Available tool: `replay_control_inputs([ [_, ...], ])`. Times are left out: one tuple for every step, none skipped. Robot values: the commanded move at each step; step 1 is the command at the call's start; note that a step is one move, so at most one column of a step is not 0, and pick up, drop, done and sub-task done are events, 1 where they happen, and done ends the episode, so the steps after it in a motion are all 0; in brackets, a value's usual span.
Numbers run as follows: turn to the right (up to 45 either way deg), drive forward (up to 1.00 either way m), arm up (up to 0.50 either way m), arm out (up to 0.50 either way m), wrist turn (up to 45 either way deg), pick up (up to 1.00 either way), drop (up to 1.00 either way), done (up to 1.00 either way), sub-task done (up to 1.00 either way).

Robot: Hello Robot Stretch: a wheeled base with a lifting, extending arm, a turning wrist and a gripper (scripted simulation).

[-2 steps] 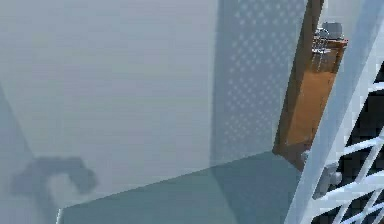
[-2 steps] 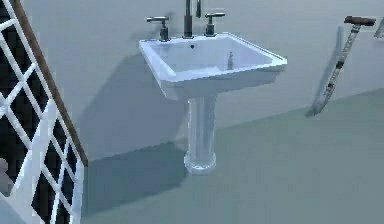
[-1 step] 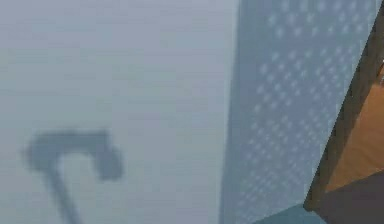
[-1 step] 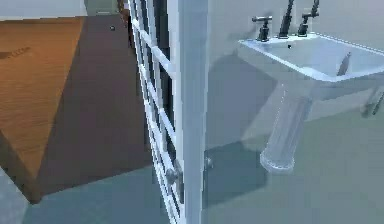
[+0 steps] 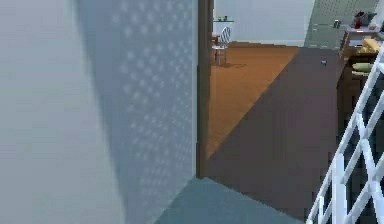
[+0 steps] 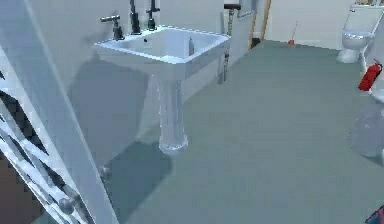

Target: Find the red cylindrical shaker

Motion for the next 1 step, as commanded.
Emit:
replay_control_inputs([
  [0.0,0.75,0.0,0.0,0.0,0.0,0.0,0.0,0.0],
])
